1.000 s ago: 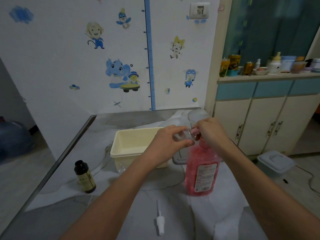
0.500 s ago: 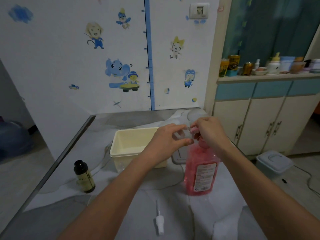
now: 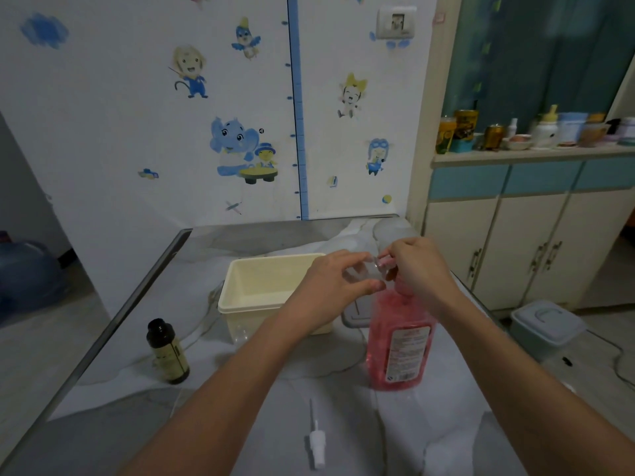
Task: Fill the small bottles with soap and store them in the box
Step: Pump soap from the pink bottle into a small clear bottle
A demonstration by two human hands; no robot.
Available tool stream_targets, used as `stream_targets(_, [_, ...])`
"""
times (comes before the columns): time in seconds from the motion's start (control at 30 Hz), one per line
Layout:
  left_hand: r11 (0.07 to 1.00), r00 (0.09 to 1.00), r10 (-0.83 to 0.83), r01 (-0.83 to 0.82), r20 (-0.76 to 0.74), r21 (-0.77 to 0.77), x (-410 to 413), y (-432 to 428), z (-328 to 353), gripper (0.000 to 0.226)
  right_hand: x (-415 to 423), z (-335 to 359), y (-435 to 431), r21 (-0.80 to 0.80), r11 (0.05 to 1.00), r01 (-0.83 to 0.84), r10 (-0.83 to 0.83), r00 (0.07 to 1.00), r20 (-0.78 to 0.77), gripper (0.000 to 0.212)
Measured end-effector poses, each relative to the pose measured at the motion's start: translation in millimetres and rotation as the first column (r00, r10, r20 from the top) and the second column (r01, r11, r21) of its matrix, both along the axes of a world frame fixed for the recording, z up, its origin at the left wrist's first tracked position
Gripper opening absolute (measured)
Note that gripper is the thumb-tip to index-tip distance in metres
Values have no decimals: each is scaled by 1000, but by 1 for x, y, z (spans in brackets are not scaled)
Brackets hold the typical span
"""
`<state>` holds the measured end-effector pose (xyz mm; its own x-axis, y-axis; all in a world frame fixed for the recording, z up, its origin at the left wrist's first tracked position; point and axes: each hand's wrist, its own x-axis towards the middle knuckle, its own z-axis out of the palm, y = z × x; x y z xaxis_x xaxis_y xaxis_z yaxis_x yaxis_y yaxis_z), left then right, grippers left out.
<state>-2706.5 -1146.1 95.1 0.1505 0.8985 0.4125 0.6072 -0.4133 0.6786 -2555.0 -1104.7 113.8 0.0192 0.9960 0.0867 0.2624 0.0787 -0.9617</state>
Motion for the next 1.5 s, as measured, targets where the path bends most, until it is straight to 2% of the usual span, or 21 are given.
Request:
stream_targets(0.1, [1000,1000,7,-7,-2,5,0,1,4,43,-4,5,4,-9,1000,16,-16,1000,-26,29])
stream_targets(0.2, [1000,1000,4,-4,13,13,1,0,2,43,-2,2,4,13,1000,-5,5,999,46,28])
stream_targets(0.4, [1000,999,5,-6,41,22,3,-1,-10,38,-2,-10,-1,74,997,36,-40,998,57,30])
stream_targets(0.6, [1000,998,-18,17,65,14,3,-1,-2,37,2,2,1,-1,1000,-31,31,992,119,28])
stream_targets(0.73, [1000,999,-16,15,51,23,2,0,1,37,0,5,3,-10,1000,-8,8,1000,17,26])
stream_targets(1.0, [999,998,-23,21,53,43,3,2,-13,33,-1,-12,3,52,998,33,-37,997,73,30])
stream_targets(1.13, [999,999,-31,29,43,41,2,1,-9,32,2,-11,6,9,1000,-9,9,997,80,29])
stream_targets(1.33, [998,998,-30,27,62,49,2,3,-2,36,2,1,9,94,994,-59,27,948,317,18])
stream_targets(1.4, [998,998,-30,27,61,57,3,4,-4,37,3,-2,10,65,998,-28,11,971,239,19])
stream_targets(1.47, [998,999,-19,16,48,61,3,6,-9,39,3,-8,10,-6,1000,10,-9,996,85,29])
stream_targets(1.5, [998,999,-16,13,42,64,3,6,-11,39,2,-10,11,-11,1000,12,-11,997,81,30])
